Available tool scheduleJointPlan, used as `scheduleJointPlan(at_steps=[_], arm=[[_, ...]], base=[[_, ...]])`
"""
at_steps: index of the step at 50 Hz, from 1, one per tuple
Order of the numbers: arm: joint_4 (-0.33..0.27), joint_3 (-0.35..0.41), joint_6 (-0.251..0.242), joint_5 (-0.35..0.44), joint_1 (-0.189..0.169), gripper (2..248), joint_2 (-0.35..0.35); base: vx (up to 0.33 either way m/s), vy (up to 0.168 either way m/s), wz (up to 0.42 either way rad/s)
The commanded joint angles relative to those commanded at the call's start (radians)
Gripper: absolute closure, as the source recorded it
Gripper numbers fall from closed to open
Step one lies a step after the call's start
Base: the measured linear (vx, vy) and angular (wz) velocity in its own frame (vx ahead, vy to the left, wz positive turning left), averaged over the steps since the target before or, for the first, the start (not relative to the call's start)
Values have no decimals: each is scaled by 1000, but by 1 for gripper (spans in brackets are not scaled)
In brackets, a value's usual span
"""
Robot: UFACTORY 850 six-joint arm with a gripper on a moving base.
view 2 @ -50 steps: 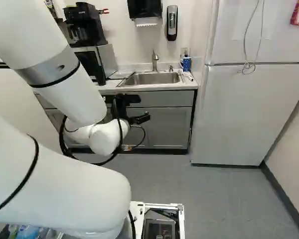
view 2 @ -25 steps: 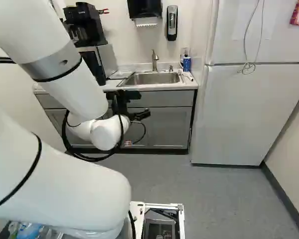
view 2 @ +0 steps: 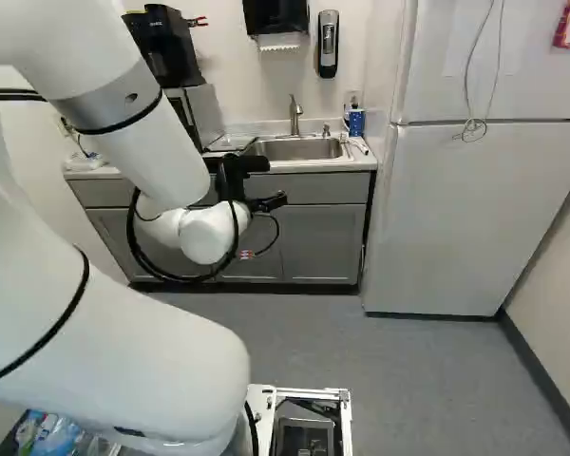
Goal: Rinse the cup and place it in the tray
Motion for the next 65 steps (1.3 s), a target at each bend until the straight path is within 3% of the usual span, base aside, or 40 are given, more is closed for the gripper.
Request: scheduleJointPlan(at_steps=[42, 65], arm=[[0, -136, 0, -3, 0, 3, -38], [0, -213, 0, -55, 0, 3, -63]], base=[[0, 0, 0], [0, 0, 0]])
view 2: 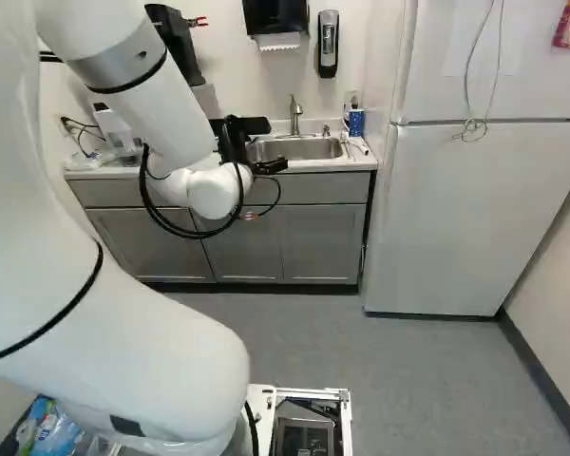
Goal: Rinse the cup and place it in the tray
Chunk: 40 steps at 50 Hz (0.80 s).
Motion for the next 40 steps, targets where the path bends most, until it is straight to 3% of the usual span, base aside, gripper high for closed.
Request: scheduleJointPlan(at_steps=[40], arm=[[0, -98, 0, -133, 0, 3, -7]], base=[[0, 0, 0]])
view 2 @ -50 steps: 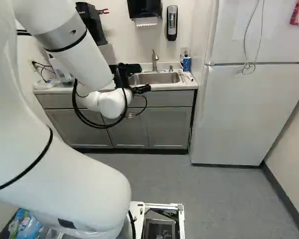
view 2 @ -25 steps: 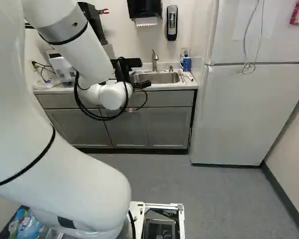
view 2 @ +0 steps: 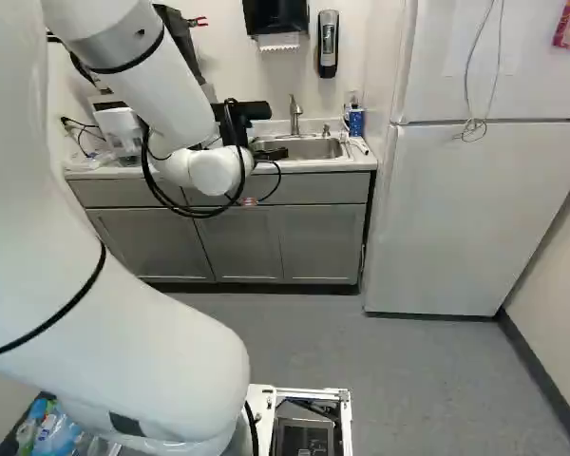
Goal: Rinse the cup and place it in the tray
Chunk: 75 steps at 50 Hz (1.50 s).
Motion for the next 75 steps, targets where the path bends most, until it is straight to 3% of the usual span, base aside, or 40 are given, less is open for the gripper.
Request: scheduleJointPlan(at_steps=[75], arm=[[0, -165, 0, -223, 0, 3, 0]], base=[[0, 0, 0]])
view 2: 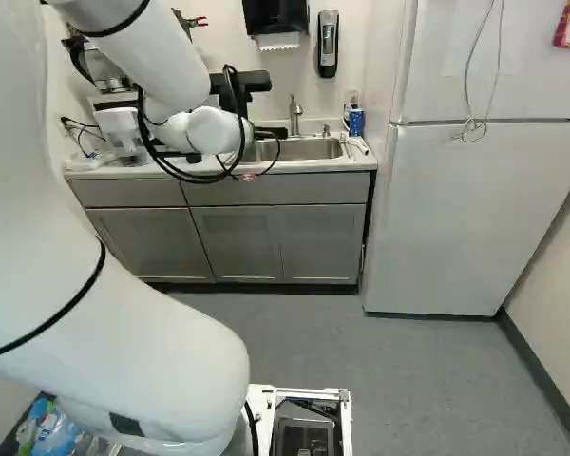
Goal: Rinse the cup and place it in the tray
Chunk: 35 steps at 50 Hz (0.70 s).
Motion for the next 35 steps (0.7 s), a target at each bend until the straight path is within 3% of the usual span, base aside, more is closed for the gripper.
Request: scheduleJointPlan(at_steps=[35], arm=[[0, -64, 0, -60, 0, 3, 12]], base=[[0, 0, 0]])
